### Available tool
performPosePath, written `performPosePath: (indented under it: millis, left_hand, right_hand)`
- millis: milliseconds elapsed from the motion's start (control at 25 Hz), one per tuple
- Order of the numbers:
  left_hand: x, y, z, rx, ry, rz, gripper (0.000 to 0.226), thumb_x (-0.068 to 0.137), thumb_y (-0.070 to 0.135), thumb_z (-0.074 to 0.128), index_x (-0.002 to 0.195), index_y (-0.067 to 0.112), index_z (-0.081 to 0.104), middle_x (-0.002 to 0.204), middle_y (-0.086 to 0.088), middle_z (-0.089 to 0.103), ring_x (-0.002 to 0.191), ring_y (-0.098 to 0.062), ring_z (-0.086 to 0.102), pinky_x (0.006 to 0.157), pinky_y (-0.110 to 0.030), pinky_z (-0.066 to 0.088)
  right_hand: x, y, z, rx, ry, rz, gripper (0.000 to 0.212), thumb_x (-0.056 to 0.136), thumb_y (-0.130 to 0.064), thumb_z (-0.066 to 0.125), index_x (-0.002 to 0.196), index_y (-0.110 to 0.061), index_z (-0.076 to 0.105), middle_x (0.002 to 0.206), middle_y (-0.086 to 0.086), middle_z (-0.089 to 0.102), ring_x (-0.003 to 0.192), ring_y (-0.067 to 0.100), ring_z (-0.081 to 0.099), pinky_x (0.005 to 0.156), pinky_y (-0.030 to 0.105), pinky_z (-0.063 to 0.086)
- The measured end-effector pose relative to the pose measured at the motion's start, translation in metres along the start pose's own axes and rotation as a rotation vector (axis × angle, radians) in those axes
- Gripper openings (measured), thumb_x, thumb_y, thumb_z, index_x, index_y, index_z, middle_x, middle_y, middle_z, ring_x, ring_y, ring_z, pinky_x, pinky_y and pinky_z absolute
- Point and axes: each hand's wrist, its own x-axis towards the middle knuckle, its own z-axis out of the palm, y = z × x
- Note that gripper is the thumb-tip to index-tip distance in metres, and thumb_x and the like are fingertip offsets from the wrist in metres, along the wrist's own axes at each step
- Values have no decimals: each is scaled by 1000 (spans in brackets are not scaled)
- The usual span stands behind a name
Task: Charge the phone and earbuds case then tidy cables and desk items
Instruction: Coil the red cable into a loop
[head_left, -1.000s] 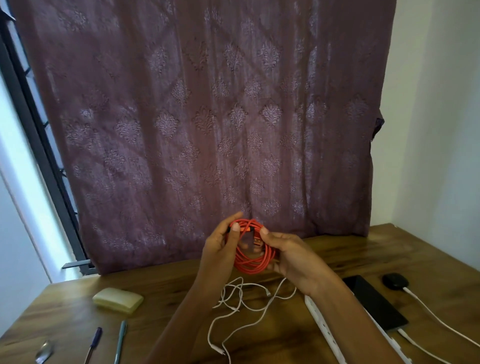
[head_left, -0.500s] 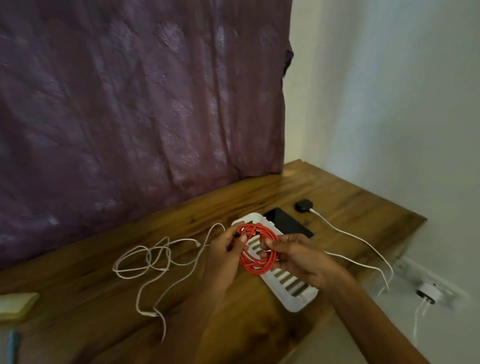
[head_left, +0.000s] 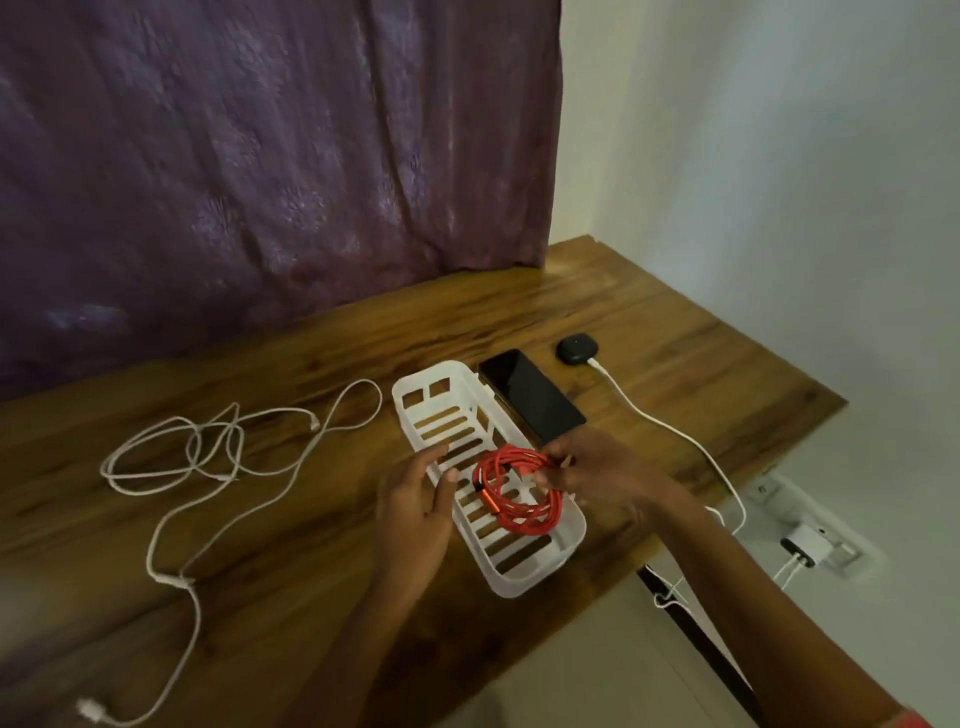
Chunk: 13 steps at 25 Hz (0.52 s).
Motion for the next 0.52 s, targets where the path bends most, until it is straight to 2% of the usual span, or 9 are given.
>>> performPosePath:
  millis: [120, 200, 280, 360, 480, 520]
  left_hand:
    - [-3, -16, 12, 204, 76, 151, 33, 91, 32, 50, 123, 21, 54, 133, 3, 50, 126, -6, 29, 101, -28, 29]
    - [-4, -23, 13, 271, 81, 185, 46, 89, 47, 37, 126, 23, 51, 138, 6, 45, 129, -5, 25, 102, -27, 22]
    - [-3, -31, 16, 307, 77, 184, 53, 87, 52, 26, 128, 27, 48, 141, 10, 40, 133, -6, 24, 104, -28, 20]
    - [-3, -36, 18, 316, 71, 174, 52, 88, 53, 24, 128, 28, 47, 142, 9, 40, 135, -11, 28, 107, -30, 20]
    - [-3, -38, 21, 307, 89, 175, 55, 89, 57, 22, 128, 27, 48, 143, 8, 40, 136, -14, 29, 108, -32, 21]
    - [-4, -39, 21, 295, 91, 170, 58, 89, 59, 20, 128, 27, 47, 144, 8, 39, 136, -14, 29, 107, -32, 22]
  right_hand:
    - [9, 4, -2, -317, -62, -114, 29, 85, -27, 62, 110, -13, 66, 110, 1, 66, 102, 14, 59, 79, 19, 40]
    - [12, 3, -2, -353, -163, -164, 31, 82, -29, 65, 110, -15, 66, 113, 0, 66, 103, 13, 60, 86, 22, 43]
    - [18, 1, -3, -394, -250, -199, 32, 80, -27, 68, 109, -15, 67, 113, 1, 67, 102, 14, 61, 90, 25, 47]
    - [23, -4, -5, -438, -304, -222, 32, 79, -25, 69, 108, -14, 67, 112, 3, 67, 100, 15, 63, 84, 23, 49]
    - [29, -14, -6, -568, -393, -237, 35, 81, -22, 68, 112, -8, 64, 115, 7, 64, 99, 19, 63, 63, 14, 46]
    - [31, -18, -5, -617, -419, -240, 34, 82, -21, 66, 113, -7, 62, 114, 9, 63, 99, 20, 62, 65, 15, 47]
